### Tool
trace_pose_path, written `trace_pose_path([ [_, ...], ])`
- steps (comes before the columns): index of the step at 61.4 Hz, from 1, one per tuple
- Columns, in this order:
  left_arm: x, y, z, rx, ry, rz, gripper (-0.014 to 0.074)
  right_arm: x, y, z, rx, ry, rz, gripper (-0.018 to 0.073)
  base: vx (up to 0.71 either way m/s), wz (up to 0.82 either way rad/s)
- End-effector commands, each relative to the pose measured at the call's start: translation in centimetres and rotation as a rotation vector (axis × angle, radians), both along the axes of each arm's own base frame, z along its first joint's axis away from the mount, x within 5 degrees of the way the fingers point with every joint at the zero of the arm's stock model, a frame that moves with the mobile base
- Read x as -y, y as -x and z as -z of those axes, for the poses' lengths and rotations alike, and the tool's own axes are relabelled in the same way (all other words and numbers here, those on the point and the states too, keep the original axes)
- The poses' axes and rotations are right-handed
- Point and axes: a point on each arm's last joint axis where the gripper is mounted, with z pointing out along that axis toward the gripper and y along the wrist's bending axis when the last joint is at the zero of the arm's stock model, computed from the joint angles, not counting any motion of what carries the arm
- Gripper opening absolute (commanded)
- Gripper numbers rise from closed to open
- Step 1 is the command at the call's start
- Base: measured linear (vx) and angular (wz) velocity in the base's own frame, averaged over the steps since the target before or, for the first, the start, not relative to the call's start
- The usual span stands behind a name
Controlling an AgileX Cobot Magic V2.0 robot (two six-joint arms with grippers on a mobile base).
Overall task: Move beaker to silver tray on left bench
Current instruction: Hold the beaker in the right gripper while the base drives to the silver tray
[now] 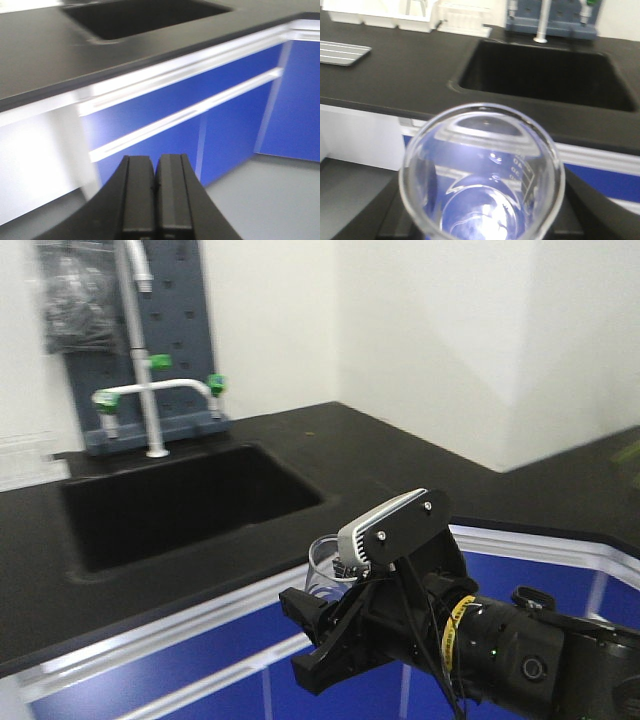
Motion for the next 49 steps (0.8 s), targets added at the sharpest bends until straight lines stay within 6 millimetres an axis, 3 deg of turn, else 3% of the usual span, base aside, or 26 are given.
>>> trace_pose_path([
  [1, -0.01, -0.19, -0.09, 0.066, 0.005, -0.001, 0.0001, 0.04, 0.57, -2.57, 0.07, -0.071, -0.033, -0.0011, 0.19, 0.72],
  [49, -0.01, -0.19, -0.09, 0.066, 0.005, -0.001, 0.0001, 0.04, 0.57, -2.57, 0.07, -0.071, -0.033, -0.0011, 0.2, 0.73],
])
